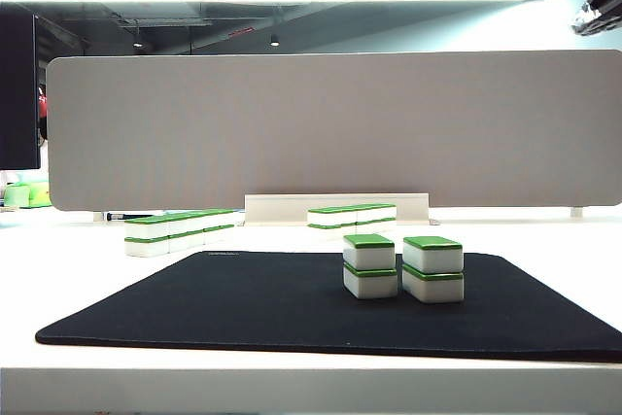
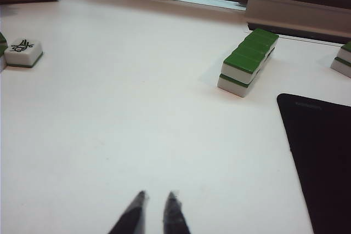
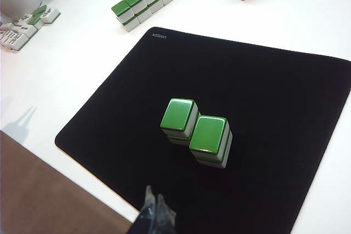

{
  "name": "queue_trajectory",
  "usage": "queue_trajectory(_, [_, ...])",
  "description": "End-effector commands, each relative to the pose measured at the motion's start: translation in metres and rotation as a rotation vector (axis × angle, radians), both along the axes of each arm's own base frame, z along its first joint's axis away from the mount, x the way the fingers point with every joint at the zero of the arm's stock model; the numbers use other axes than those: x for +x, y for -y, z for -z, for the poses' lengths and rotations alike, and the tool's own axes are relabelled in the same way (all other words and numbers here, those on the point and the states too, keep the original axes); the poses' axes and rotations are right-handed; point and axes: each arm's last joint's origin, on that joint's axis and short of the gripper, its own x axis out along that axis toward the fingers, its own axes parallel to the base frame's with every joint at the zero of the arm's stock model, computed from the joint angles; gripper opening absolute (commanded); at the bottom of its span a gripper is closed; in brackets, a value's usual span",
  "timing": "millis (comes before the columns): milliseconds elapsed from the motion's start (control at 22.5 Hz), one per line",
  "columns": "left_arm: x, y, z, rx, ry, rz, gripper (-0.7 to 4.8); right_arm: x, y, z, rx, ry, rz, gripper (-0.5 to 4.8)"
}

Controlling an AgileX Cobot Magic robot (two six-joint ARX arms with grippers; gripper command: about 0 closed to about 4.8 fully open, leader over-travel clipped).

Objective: Take a mahjong tile from the mahjong wall and then place it on the table close to you.

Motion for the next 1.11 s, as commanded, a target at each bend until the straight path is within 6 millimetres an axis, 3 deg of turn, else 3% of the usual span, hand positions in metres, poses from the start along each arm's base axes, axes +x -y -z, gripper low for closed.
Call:
queue_trajectory(44, [0.0,0.0,0.001,-0.002,-0.012,0.006,0.44,0.0,0.0,-0.002,0.005,0.02,-0.003,-0.01])
queue_trajectory(311, [0.0,0.0,0.001,-0.002,-0.012,0.006,0.44,0.001,0.0,0.0,-0.004,0.027,0.017,-0.01])
queue_trajectory(578, [0.0,0.0,0.001,-0.002,-0.012,0.007,0.44,-0.007,0.019,0.009,0.007,0.244,0.273,-0.01])
queue_trajectory(845, [0.0,0.0,0.001,-0.003,-0.012,0.006,0.44,-0.014,0.034,0.027,-0.011,0.309,0.457,-0.01])
queue_trajectory(1112, [0.0,0.0,0.001,-0.002,-0.012,0.006,0.44,-0.015,0.042,0.058,-0.009,0.352,0.539,-0.01])
